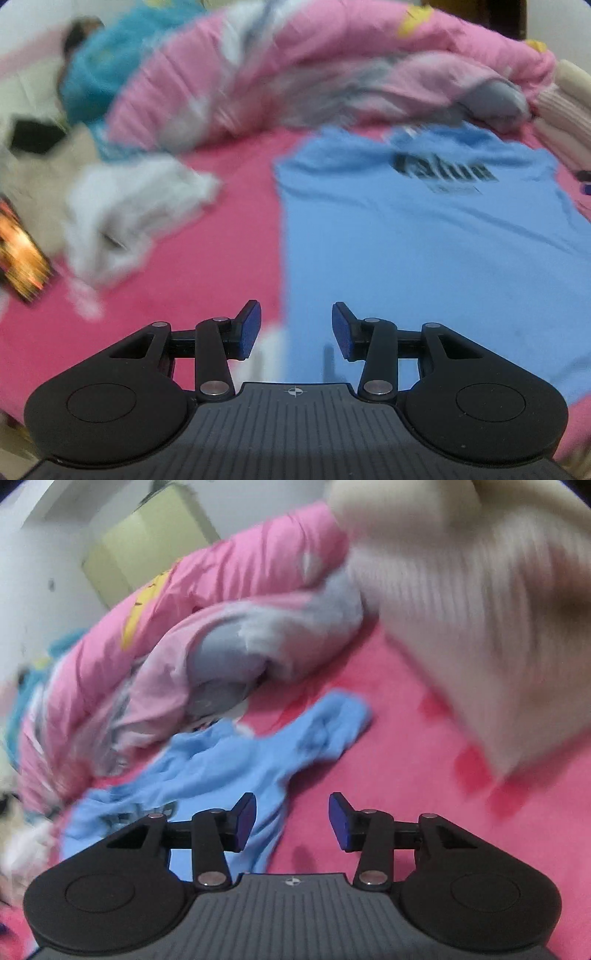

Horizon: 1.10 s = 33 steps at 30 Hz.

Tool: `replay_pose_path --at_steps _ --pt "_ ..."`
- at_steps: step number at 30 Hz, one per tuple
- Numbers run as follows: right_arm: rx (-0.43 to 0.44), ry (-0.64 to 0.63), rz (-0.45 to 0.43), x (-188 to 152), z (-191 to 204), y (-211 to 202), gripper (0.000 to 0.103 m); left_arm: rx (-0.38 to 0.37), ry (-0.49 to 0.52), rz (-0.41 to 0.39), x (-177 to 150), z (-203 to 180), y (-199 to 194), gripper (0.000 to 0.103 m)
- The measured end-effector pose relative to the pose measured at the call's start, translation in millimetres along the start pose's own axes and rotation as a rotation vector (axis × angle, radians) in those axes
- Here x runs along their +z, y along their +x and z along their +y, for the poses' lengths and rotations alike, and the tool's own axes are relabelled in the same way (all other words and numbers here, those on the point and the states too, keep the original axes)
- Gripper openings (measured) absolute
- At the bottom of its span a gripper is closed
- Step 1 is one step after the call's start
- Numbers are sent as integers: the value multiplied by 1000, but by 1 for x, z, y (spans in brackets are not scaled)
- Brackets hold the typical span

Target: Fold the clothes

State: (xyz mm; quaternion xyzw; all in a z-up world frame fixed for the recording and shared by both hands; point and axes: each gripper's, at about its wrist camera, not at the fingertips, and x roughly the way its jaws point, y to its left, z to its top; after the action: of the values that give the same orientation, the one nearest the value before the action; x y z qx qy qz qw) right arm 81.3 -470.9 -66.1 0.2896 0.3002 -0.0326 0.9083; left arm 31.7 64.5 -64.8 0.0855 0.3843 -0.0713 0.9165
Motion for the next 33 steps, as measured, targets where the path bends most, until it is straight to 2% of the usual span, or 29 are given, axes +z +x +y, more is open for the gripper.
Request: replay_pose_path --at_steps 2,4,6,9,13,16,19,22,25,27,30,33 --pt "26 79 3 3 -11 10 45 -34 5 33 -12 -16 13 42" --pt "70 150 26 7 -22 24 44 -15 19 50 -21 -28 21 42" --pt "91 176 56 8 -28 37 42 13 33 22 -27 -33 22 42" --pt "110 213 58 7 -36 48 41 21 44 22 -28 -34 20 43" --pt "123 269 37 18 -47 56 33 25 31 32 -26 -34 21 43" --pt "148 229 42 30 -36 70 17 41 36 30 -27 -38 22 43" --pt "161 136 65 38 -14 90 17 58 42 30 -27 -41 21 43" --pt "139 36 91 38 6 111 17 66 47 31 -27 -42 21 43" --pt "165 13 77 34 8 102 19 65 48 32 -27 -41 21 43" --pt "211 57 49 34 -3 84 20 61 49 31 -27 -40 22 44" --pt "234 119 15 36 -25 55 20 55 48 30 -26 -39 22 44" --pt "257 178 48 31 -40 44 20 53 42 28 -27 -39 21 45"
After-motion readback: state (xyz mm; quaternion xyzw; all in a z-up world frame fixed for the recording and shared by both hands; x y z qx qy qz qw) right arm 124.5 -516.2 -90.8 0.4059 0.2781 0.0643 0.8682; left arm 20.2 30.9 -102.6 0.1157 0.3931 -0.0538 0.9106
